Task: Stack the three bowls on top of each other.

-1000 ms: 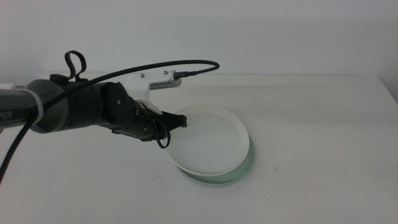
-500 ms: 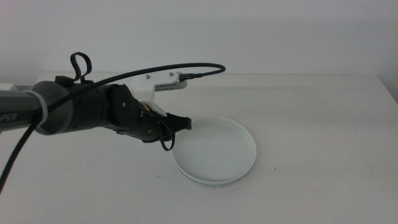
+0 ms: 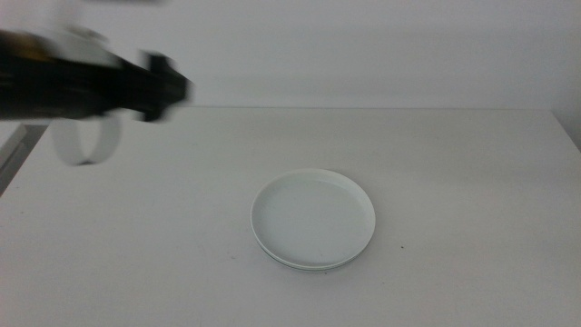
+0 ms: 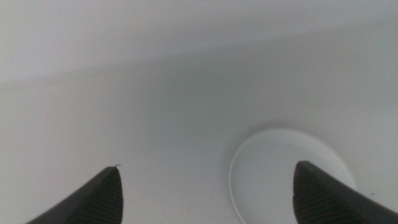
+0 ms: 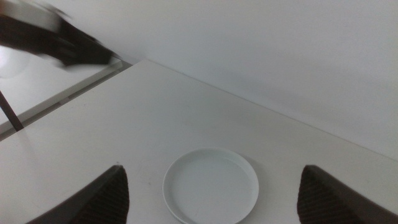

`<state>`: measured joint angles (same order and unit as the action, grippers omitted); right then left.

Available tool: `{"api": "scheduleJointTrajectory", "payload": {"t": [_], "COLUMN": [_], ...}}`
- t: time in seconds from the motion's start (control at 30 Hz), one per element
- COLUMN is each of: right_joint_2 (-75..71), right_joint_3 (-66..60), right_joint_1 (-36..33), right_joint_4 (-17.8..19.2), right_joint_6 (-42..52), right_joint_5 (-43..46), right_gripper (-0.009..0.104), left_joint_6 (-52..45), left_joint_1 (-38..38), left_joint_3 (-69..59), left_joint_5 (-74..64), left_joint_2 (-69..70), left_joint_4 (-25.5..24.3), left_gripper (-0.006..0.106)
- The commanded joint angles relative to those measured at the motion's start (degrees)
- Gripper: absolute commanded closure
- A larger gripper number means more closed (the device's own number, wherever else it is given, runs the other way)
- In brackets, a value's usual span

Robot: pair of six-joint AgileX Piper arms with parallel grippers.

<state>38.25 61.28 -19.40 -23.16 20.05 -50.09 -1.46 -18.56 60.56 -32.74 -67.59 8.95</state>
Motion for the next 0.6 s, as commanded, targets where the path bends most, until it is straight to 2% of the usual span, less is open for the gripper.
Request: {"api": "scheduleJointTrajectory", "payload": {"t": [0.0, 0.13, 0.23, 0.57], "right_joint_2": [-0.22, -0.22, -0.22, -0.22], "right_joint_3": [-0.34, -0.34, -0.34, -0.34], "right_joint_1": [0.52, 0.52, 0.52, 0.52], "right_joint_4": [0.06, 0.06, 0.06, 0.06], "right_joint_6": [0.29, 0.29, 0.29, 0.29], "right_joint_5": [0.49, 0.49, 0.49, 0.49], "right_gripper": [0.018, 0.018, 0.018, 0.018], "left_joint_6": [0.99, 8.80, 12.83, 13.29], "left_joint_1": [0.96, 1.48, 1.48, 1.48], "left_joint_3": [0.03, -2.12, -2.82, -2.72], "left_joint_5": [-7.89, -10.75, -12.02, -11.22], "left_joint_2": [11.32, 25.84, 29.79, 29.67], "left_joint_4": [-2.34, -8.95, -12.75, -14.09], "left_gripper": [0.007, 0.007, 0.007, 0.007]}}
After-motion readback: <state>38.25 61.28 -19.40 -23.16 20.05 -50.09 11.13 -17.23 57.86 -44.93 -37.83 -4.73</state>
